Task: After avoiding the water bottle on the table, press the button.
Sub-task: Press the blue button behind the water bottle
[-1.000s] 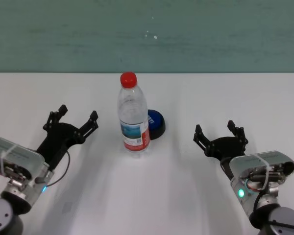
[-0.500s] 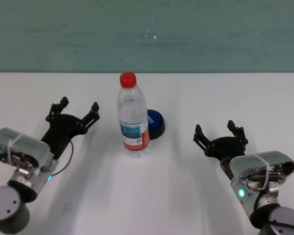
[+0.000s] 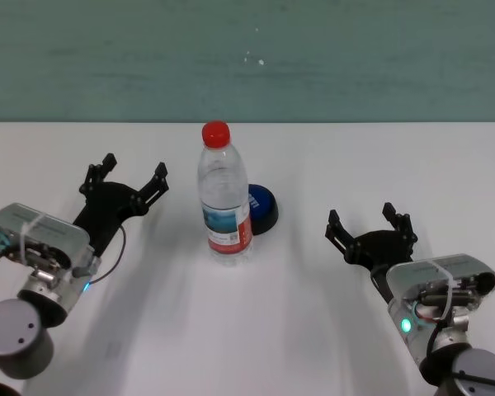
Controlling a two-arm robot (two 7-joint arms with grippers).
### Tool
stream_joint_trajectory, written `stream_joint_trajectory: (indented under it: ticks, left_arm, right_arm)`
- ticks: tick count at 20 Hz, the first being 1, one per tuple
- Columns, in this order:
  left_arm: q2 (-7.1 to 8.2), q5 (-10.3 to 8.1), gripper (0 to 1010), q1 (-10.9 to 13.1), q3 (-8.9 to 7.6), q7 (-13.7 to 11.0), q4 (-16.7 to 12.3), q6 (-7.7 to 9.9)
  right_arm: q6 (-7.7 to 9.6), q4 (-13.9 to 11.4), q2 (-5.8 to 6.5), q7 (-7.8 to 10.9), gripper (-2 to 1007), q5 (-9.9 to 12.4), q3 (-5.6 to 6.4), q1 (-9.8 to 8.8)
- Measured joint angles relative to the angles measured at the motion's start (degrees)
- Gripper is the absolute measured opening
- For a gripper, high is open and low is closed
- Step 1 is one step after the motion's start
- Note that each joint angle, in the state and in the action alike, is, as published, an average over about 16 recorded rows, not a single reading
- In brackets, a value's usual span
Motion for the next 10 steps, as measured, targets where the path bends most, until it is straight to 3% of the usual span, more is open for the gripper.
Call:
stream_joint_trajectory:
  ticks: [10]
  left_arm:
    - [-0.31,0.51,1010,-3.9,0.63,-1.0,4.7,-2.02]
  right_arm:
    - [0.0,0.0,0.0,0.0,1004,0.0,0.0,0.0]
